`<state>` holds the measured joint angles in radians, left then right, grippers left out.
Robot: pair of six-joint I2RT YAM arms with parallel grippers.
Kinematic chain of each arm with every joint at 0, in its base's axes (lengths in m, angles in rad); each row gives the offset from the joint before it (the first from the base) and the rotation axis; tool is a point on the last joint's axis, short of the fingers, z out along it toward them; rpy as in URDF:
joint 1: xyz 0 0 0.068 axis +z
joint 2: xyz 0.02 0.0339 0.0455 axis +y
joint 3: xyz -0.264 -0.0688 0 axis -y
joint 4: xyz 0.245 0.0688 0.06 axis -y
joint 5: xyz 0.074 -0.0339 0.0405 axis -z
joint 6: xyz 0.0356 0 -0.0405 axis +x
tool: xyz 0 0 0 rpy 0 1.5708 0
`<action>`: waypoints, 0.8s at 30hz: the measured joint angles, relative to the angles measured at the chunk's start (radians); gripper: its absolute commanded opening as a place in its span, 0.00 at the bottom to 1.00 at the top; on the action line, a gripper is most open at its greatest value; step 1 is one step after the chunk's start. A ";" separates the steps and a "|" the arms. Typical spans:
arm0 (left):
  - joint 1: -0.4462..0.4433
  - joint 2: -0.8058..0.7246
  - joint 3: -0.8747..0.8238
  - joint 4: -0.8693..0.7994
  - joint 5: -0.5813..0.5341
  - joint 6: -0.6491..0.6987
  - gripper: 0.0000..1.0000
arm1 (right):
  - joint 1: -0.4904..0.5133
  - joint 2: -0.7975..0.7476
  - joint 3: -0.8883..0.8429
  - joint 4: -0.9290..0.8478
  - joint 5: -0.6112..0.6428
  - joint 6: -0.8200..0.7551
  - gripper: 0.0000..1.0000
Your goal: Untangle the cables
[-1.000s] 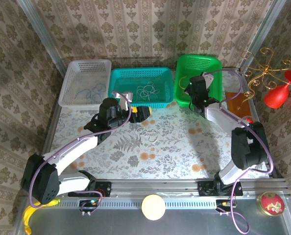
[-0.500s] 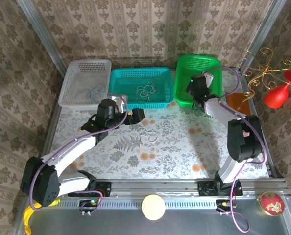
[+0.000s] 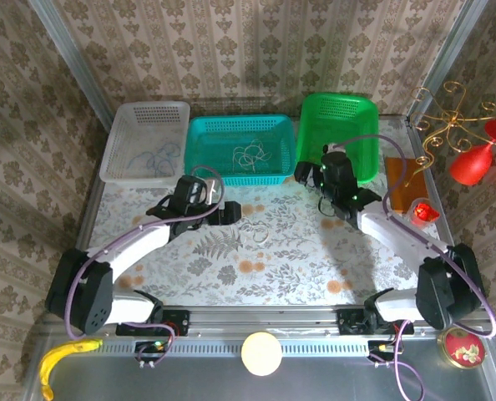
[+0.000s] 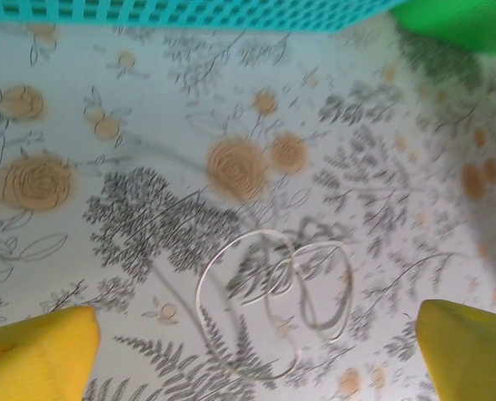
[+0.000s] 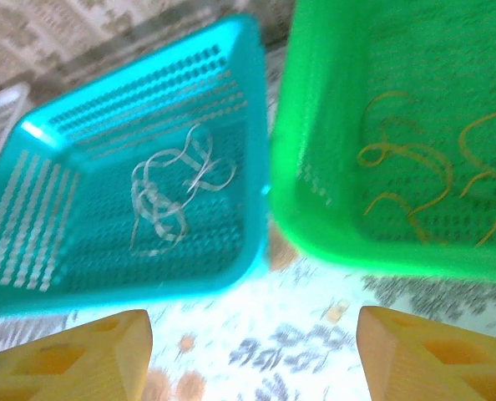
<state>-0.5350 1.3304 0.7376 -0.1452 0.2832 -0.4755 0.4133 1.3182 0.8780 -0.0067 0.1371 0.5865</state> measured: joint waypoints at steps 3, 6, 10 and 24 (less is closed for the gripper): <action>0.000 0.044 0.001 -0.025 -0.001 0.038 0.82 | 0.052 -0.046 -0.055 0.005 -0.023 0.019 0.67; -0.002 0.095 0.003 -0.050 -0.001 0.075 0.74 | 0.095 -0.072 -0.102 0.007 -0.041 0.033 0.67; -0.015 0.158 0.019 -0.072 -0.005 0.111 0.71 | 0.128 -0.082 -0.150 0.010 -0.055 0.058 0.67; -0.042 0.344 0.148 -0.064 -0.047 0.159 0.48 | 0.173 -0.096 -0.200 0.025 -0.073 0.096 0.67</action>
<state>-0.5774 1.6741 0.8856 -0.2092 0.2363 -0.3168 0.5865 1.2224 0.6785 0.0181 0.0639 0.6823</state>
